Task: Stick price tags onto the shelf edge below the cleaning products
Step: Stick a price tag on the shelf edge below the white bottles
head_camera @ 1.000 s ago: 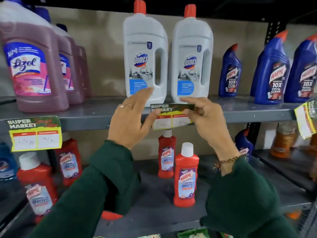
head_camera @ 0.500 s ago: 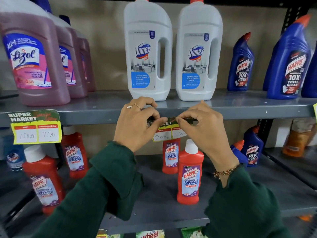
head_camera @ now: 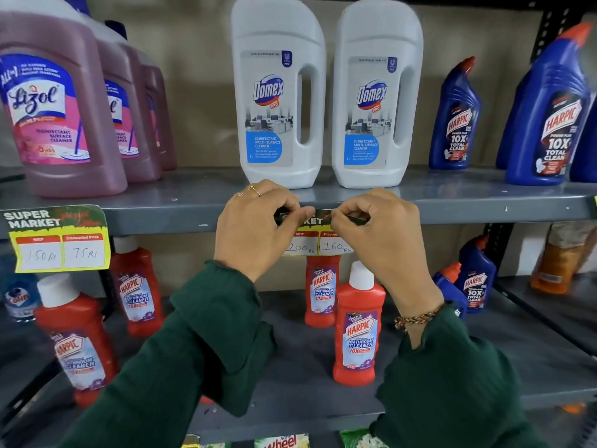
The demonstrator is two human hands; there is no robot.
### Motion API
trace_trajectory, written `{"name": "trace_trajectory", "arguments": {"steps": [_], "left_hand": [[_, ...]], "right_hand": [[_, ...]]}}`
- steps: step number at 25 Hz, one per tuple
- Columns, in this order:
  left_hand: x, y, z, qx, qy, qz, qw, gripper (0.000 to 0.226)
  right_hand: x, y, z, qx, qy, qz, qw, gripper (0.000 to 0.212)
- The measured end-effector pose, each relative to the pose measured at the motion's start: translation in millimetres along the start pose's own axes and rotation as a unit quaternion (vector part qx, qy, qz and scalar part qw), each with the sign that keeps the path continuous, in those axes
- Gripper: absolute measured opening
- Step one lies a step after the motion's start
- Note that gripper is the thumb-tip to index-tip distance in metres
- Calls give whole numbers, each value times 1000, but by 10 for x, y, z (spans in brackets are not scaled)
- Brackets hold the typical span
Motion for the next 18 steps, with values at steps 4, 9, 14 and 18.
{"name": "trace_trajectory", "arguments": {"steps": [4, 9, 14, 18], "left_hand": [[37, 6, 19, -9, 5, 29, 1000, 28], [59, -7, 51, 16, 20, 39, 999, 18], [211, -122, -24, 109, 192, 47, 974, 27], [246, -105, -38, 91, 192, 102, 972, 22]], "right_hand": [[22, 1, 4, 2, 6, 27, 1000, 8], [91, -25, 45, 1, 6, 69, 998, 19], [151, -41, 184, 13, -93, 76, 993, 52], [191, -17, 228, 18, -96, 109, 989, 52]]}}
Point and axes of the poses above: each hand's wrist, its own y-axis towards the middle knuckle, its own x-axis out of the palm, z = x × y, the point moved 1 cm from there along y, towards the middle knuckle, and after that the axes turned 5 degrees about x, right-handed, at the moved point
